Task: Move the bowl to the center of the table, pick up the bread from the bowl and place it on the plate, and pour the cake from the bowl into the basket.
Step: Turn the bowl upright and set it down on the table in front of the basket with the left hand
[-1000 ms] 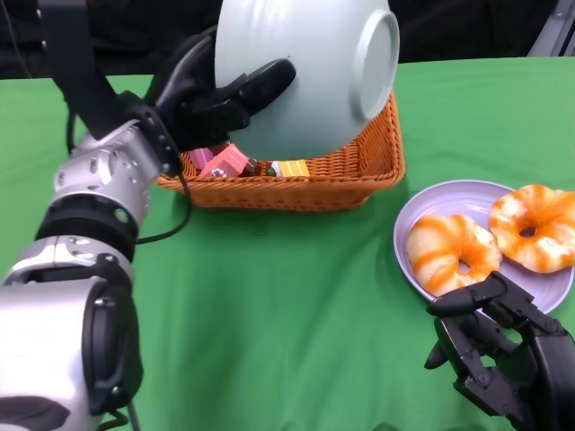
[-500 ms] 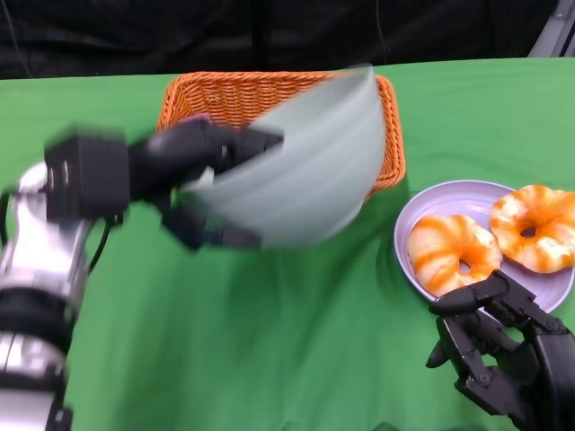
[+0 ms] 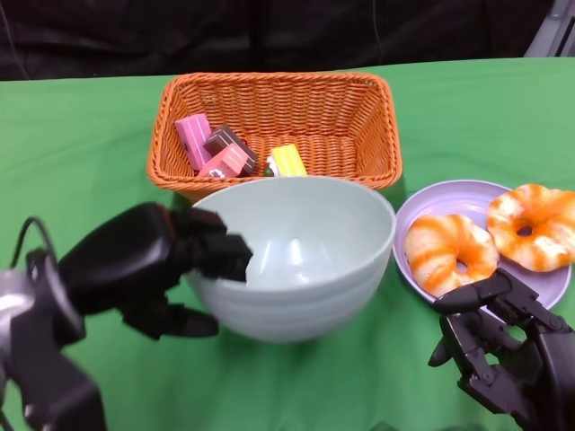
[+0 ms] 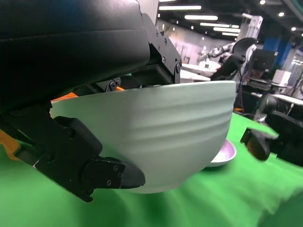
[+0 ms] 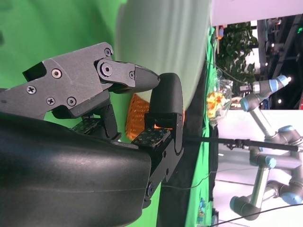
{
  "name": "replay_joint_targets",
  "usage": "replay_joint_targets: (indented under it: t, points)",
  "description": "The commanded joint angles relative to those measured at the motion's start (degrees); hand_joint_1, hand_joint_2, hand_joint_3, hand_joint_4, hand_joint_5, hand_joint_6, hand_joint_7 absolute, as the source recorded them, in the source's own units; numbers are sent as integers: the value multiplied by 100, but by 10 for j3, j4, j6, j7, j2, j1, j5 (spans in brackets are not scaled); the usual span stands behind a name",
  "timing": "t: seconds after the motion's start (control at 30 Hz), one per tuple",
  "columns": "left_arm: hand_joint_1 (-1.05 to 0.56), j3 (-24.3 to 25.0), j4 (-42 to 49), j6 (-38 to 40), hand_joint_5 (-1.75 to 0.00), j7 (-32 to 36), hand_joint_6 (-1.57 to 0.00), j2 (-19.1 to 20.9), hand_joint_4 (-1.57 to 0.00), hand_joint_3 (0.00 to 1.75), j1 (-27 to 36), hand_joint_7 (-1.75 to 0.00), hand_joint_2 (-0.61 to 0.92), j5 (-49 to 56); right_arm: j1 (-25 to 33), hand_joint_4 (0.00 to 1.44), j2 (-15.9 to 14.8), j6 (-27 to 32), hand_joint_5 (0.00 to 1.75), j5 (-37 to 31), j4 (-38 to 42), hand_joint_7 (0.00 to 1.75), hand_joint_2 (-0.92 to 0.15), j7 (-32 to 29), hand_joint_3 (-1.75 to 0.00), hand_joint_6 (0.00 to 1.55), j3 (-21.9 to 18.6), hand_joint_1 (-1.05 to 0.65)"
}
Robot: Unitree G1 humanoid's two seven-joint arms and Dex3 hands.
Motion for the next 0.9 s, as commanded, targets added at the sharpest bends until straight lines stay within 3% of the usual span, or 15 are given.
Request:
replay_joint_targets:
  t: [0.03, 0.17, 0.4, 0.63, 0.73, 0.9]
  points:
    - [-5, 1, -37, 4, -175, 128, -63, 30, -76, 53, 33, -166, 66, 85, 0, 65, -9, 1, 164, 7, -8, 133, -79, 1, -60, 61, -5, -19]
    - [-3, -48, -58, 55, -175, 284, -60, 63, -77, 46, 63, -170, 62, 183, -2, 65, -11, -5, 163, 2, -5, 133, -79, 1, -59, 61, -5, -20]
    - [4, -185, -42, 171, -175, 518, -57, 116, -79, 45, 75, -175, 65, 285, 2, 65, -11, 1, 162, 8, -12, 132, -81, 2, -57, 61, -5, -20]
    - [0, -288, -23, 248, -175, 596, -58, 143, -79, 47, 55, -175, 66, 284, 4, 64, -12, 6, 162, 9, -18, 133, -82, 1, -54, 61, -5, -20]
    - [-1, -312, -18, 309, -175, 599, -56, 140, -75, 39, 53, -175, 67, 282, 6, 65, -11, 12, 162, 11, -22, 133, -82, 0, -53, 61, -4, -20]
    - [-2, -340, -20, 345, -175, 586, -56, 143, -75, 34, 51, -175, 68, 259, 7, 65, -9, 17, 162, 9, -26, 132, -82, -2, -53, 61, -4, -20]
